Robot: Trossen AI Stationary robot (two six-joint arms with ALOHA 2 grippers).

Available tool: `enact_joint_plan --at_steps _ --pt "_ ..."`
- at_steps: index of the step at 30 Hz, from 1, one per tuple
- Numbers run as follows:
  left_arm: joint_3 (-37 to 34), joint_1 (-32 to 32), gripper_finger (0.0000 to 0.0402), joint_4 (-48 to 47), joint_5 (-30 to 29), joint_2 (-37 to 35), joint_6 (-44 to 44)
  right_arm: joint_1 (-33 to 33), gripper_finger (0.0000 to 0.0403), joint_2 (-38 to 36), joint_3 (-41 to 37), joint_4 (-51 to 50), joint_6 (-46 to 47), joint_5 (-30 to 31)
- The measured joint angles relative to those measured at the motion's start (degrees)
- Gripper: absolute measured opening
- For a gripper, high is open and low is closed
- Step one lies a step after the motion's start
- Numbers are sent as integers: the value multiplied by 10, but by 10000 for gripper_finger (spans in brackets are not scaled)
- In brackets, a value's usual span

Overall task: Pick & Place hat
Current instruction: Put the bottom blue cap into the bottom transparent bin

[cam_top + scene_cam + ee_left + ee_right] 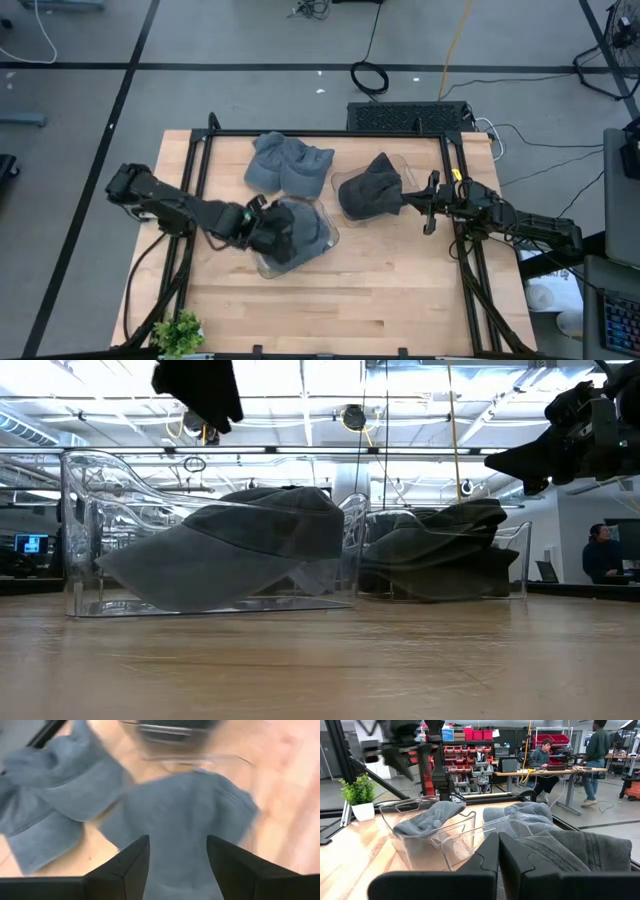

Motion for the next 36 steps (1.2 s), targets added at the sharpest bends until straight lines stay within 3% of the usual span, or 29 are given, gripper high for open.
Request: enact_joint_plan --at_steps 5,9,13,21,27,36 --pt "0 68 172 5 91 29 15 0 0 0 0 0 0 0" --pt "-1 95 97 -2 107 76 32 0 0 0 0 0 0 0" --pt "0 110 16 23 158 111 68 0 0 0 0 0 0 0" --pt "-1 119 45 71 175 172 105 0 0 0 0 0 0 0" --pt "-1 125 44 72 210 201 113 0 0 0 0 0 0 0" --pt "-1 120 6 74 195 132 116 0 0 0 0 0 0 0"
